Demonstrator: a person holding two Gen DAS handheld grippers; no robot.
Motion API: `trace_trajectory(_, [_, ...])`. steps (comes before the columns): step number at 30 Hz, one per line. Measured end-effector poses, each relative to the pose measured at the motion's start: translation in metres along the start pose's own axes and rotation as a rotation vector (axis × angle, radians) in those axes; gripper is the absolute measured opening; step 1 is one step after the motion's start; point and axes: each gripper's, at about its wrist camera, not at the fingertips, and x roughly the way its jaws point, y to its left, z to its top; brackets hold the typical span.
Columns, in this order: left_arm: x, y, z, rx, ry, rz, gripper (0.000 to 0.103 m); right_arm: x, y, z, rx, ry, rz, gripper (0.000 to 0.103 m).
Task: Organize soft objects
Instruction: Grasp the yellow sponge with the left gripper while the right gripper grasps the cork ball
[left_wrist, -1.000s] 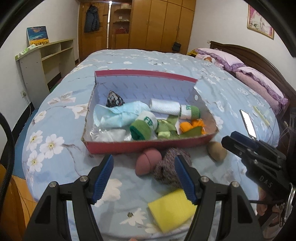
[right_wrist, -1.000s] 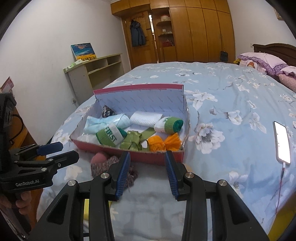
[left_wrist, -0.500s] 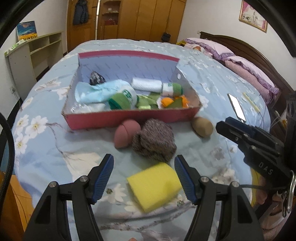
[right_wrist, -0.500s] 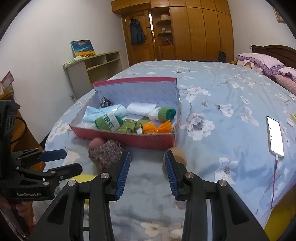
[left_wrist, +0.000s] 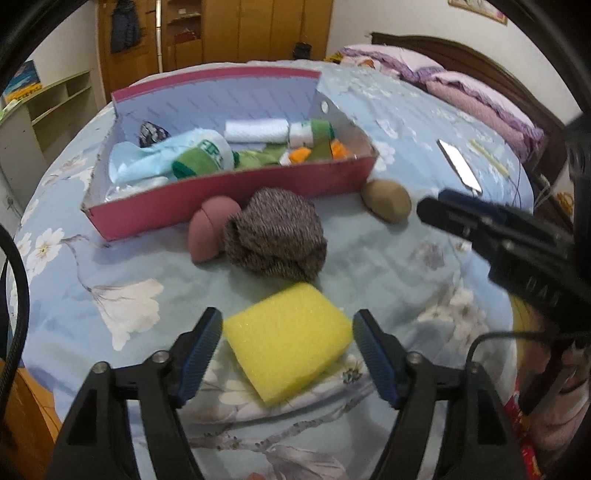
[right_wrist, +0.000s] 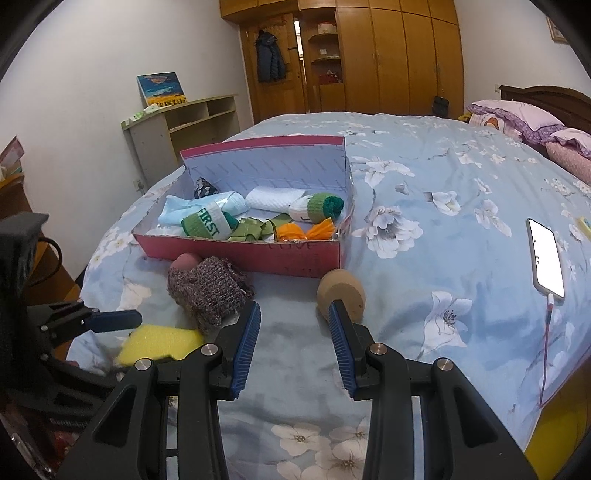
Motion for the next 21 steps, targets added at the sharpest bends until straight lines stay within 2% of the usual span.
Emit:
trace_trajectory(4, [0.006,0.000,-0.002,0.019,0.011,0.002,0.079,0.001,0.000,-0.001,-0.002,0.003,0.003,0.040])
trace_trajectory(11, [0.015,0.006,-0.005,-0.013,0.018,-0.018,0.079,0.003,0.001,-0.003,-0.003,0.010,0.005,0.040])
trace_trajectory(21, [0.016,-0.002,-0.012,0.030,0.010,0.017,0.079,0.004,-0.001,-0.005,0.005,0.009,0.001,0.040])
